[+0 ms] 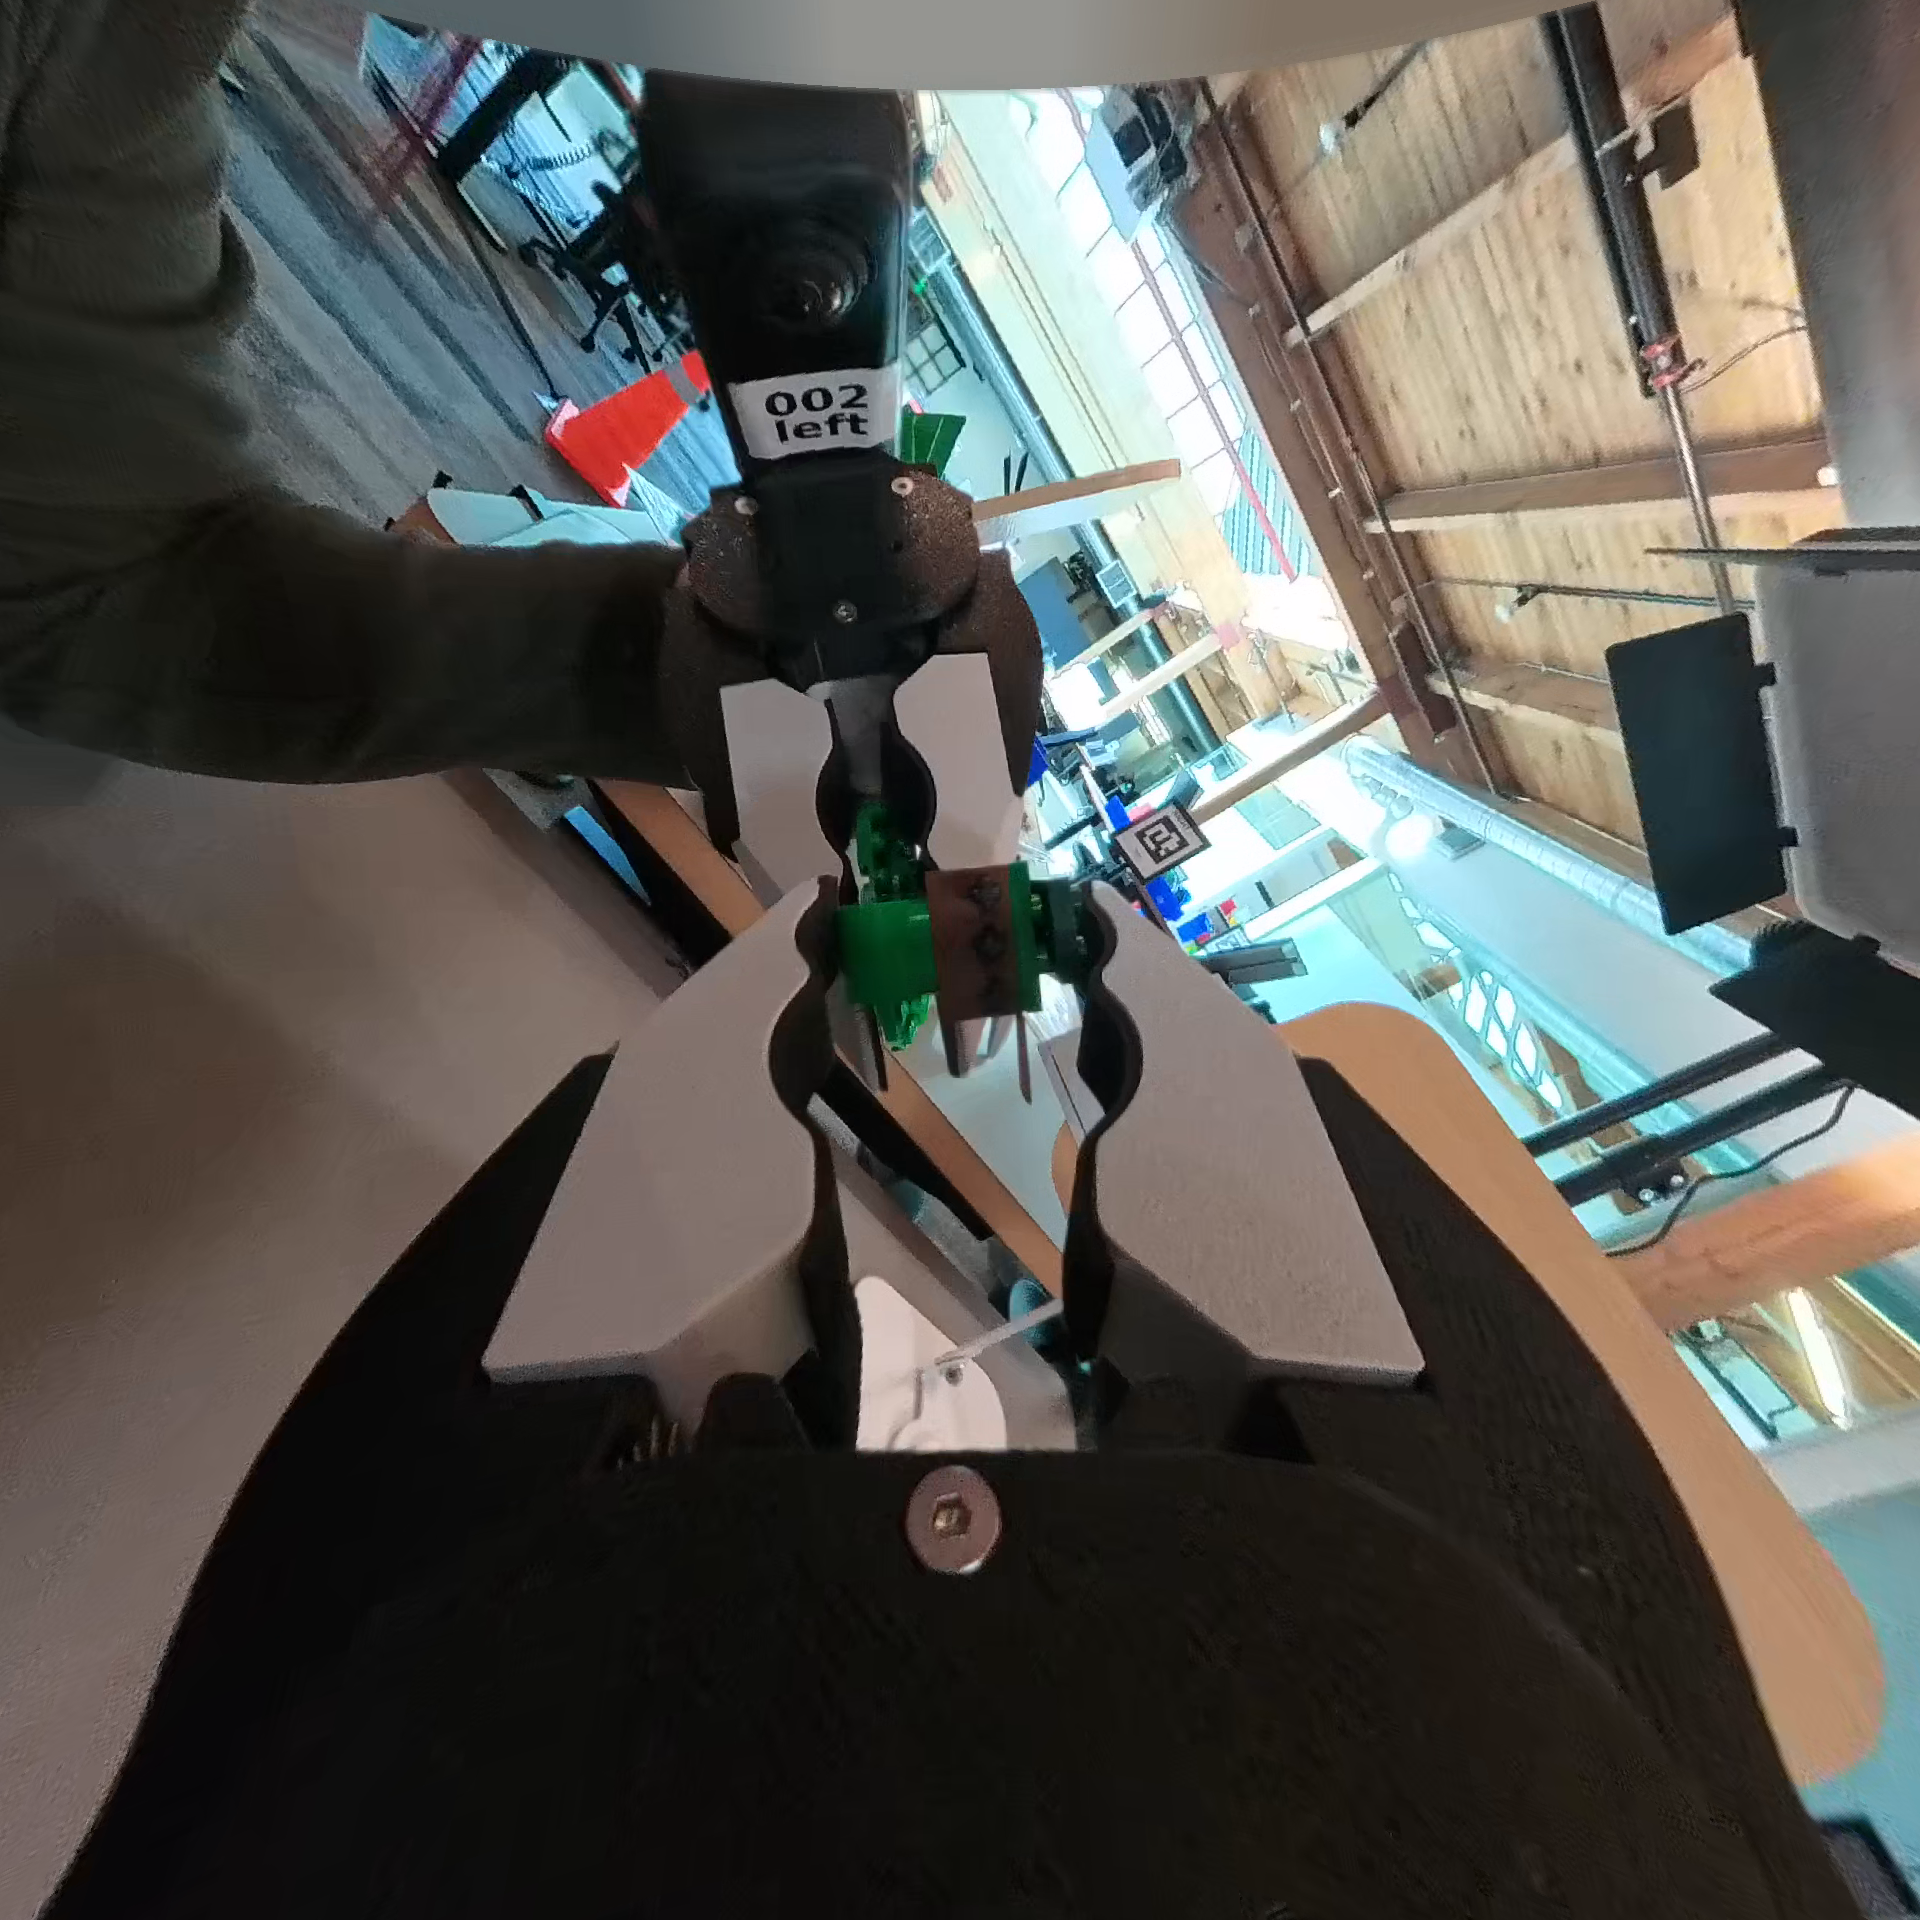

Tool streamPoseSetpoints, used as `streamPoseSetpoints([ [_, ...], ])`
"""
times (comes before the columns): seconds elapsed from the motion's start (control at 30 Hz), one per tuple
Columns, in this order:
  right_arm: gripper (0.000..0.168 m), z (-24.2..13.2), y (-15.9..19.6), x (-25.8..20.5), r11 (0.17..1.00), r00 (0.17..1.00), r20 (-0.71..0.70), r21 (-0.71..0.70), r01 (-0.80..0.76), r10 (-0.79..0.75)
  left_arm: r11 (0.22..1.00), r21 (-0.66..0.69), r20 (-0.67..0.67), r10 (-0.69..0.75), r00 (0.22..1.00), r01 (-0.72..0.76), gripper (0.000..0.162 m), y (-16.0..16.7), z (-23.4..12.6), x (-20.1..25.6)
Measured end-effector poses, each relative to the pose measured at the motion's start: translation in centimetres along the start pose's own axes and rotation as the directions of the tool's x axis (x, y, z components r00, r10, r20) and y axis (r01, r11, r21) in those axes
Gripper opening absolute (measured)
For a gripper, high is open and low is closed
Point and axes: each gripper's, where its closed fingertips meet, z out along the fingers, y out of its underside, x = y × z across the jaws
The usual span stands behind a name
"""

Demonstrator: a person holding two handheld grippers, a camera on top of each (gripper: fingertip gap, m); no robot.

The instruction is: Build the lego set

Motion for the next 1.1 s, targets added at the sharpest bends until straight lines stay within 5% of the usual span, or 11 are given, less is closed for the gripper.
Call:
streamPoseSetpoints([
  [0.63,0.043,0.7,1.2,-0.3,0.997,1.0,0.002,-0.072,-0.001,0.002,0.994,-0.107,-0.011,-0.038,0.999,0.036,0.019,1.5,0.7,0.6],
  [0.8,0.044,0.2,0.9,0.2,0.999,0.999,-0.005,-0.035,-0.038,0.038,0.995,0.043,0.029,-0.088,0.996,0.087,0.043,-1.1,0.6,-0.3],
  [0.9,0.043,-0.2,0.0,0.3,0.993,0.995,0.02,0.056,-0.101,0.1,0.981,0.157,-0.01,-0.115,0.993,0.115,0.037,-2.9,0.2,0.0],
  [1.1,0.043,-0.9,-0.9,0.8,0.966,0.98,0.049,0.166,-0.198,0.192,0.985,0.169,0.046,-0.039,0.998,0.03,0.021,-3.6,0.6,-0.3],
])
